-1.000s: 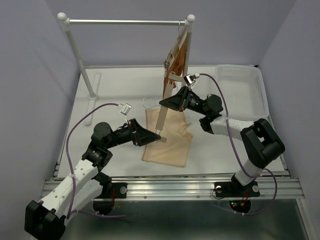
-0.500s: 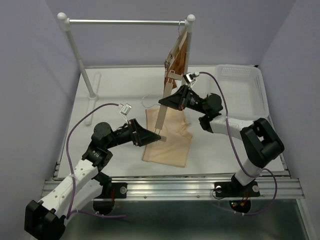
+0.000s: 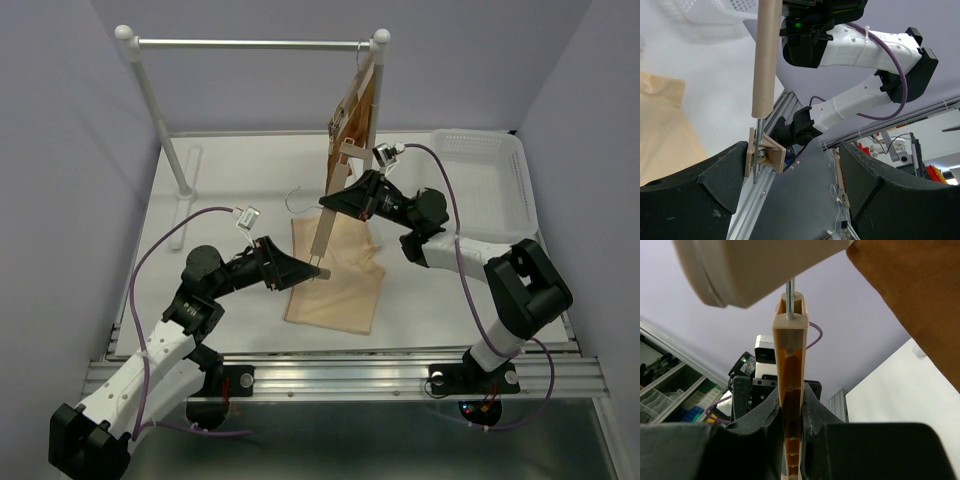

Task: Clip the underwear to the hanger

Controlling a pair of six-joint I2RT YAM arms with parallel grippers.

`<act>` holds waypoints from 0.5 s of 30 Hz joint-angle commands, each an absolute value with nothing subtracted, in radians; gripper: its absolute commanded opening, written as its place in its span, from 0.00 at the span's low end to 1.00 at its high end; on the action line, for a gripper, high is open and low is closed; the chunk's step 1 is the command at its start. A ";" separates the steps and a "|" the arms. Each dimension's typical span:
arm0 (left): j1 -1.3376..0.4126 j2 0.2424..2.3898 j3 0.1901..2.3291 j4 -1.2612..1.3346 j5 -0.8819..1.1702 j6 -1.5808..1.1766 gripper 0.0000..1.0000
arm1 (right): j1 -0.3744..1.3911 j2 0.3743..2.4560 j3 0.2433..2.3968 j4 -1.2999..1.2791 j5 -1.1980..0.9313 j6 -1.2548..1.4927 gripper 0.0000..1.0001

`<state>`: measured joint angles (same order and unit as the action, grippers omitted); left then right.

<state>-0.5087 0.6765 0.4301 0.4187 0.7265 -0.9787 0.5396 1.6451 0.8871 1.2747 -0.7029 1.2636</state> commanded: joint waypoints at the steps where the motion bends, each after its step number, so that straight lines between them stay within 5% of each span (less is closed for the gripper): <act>1: -0.515 0.655 0.434 0.489 0.761 -0.983 0.83 | 0.531 1.605 0.865 1.420 -0.626 1.163 0.01; 15: -0.515 0.660 0.462 0.381 0.724 -0.896 0.83 | 0.531 1.575 0.923 1.148 -0.652 1.152 0.01</act>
<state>-0.5087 0.6765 0.4301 0.3870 0.6987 -0.9443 0.5396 1.6165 0.8703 1.2358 -0.6804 1.2179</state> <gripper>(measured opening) 0.832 0.197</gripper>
